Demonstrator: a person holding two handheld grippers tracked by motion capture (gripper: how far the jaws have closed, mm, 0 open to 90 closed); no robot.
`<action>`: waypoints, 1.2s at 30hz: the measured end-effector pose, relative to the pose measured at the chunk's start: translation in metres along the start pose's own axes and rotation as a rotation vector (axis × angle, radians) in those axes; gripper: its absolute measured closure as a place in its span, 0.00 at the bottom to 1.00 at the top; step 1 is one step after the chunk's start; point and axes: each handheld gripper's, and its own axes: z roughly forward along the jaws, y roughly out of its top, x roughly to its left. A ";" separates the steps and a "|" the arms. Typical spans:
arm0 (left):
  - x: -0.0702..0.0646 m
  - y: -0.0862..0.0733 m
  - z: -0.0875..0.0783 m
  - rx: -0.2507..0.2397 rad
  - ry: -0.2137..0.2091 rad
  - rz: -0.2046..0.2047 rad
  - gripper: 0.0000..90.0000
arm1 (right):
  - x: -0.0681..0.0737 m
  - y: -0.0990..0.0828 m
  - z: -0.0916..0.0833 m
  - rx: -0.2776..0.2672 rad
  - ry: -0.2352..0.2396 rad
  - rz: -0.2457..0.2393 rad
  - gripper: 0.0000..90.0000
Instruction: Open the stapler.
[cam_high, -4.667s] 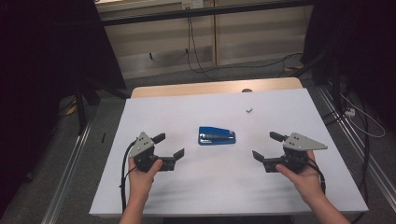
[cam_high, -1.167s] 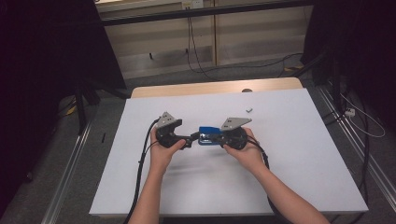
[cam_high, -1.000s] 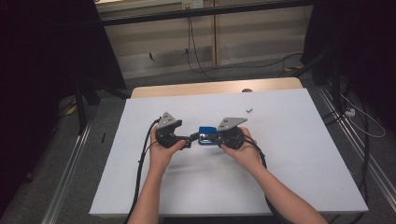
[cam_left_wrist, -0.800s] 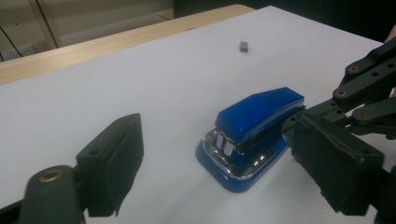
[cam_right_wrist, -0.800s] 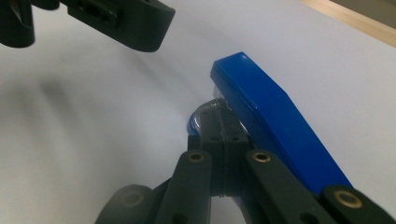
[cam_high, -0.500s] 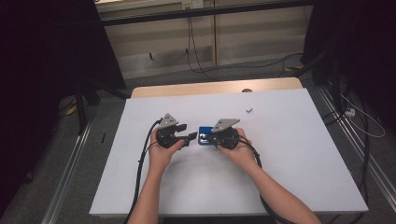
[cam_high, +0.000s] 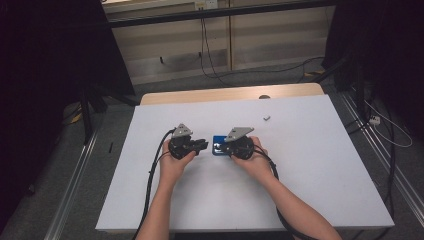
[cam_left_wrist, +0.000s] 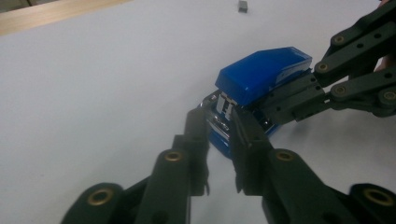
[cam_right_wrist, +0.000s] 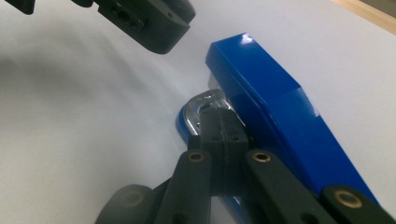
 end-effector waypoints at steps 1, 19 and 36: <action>0.000 -0.001 0.002 0.005 -0.003 0.000 0.97 | 0.000 -0.001 0.000 -0.005 0.003 0.003 1.00; -0.001 -0.002 0.020 0.029 -0.021 -0.015 1.00 | 0.000 -0.003 -0.001 -0.013 -0.003 0.027 1.00; -0.002 0.001 0.024 0.021 -0.030 -0.019 1.00 | 0.000 -0.006 -0.001 -0.027 -0.004 0.041 1.00</action>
